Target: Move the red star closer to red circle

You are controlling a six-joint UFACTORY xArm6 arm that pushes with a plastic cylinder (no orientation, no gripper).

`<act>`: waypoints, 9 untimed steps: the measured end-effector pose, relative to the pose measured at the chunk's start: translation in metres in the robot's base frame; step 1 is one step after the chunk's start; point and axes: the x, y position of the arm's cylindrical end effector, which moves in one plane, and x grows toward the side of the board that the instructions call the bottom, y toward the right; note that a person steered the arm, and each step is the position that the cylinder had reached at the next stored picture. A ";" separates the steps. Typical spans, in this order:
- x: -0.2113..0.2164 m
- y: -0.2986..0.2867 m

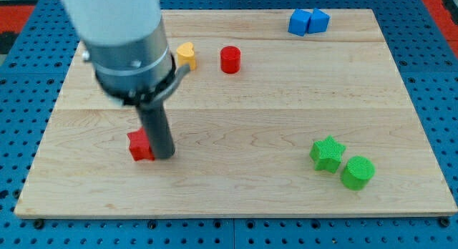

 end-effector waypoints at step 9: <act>-0.142 0.193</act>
